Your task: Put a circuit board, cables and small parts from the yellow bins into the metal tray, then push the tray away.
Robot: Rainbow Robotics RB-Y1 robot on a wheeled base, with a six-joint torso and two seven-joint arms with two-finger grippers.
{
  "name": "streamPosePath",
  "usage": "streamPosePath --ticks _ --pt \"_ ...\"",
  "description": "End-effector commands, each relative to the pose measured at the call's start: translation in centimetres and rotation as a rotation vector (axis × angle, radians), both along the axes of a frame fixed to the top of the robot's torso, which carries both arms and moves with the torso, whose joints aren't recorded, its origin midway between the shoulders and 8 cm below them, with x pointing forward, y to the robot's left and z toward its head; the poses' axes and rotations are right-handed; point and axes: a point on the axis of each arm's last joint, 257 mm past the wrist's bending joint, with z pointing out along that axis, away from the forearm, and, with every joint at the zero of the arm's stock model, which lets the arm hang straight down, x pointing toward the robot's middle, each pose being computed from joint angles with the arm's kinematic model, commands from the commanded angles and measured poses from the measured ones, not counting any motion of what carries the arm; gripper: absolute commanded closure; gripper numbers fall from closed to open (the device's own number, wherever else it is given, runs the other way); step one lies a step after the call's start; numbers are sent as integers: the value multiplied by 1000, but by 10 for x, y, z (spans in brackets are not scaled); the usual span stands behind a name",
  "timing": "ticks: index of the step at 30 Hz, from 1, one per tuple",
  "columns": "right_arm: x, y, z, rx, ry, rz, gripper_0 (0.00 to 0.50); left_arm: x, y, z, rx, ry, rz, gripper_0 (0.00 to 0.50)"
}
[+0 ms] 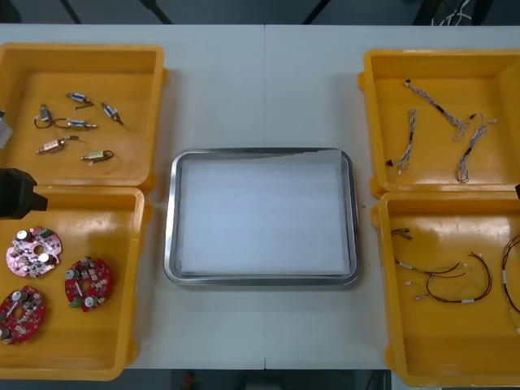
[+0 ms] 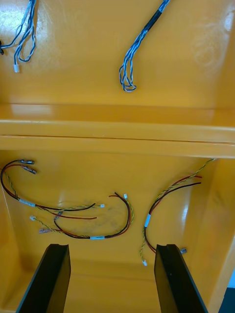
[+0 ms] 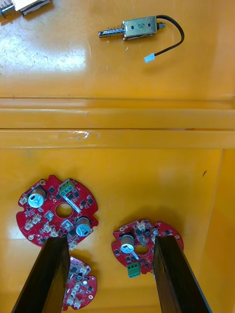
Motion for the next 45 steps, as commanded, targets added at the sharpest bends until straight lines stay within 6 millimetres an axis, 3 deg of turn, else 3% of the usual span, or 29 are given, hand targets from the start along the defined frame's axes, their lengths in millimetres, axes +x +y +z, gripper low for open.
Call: streamPosePath --ticks 1,45 --pt "3 -5 23 -39 -33 -16 0 -1 15 9 18 3 62 0" --pt "3 -5 23 -39 -33 -16 0 -1 15 9 18 3 62 0"
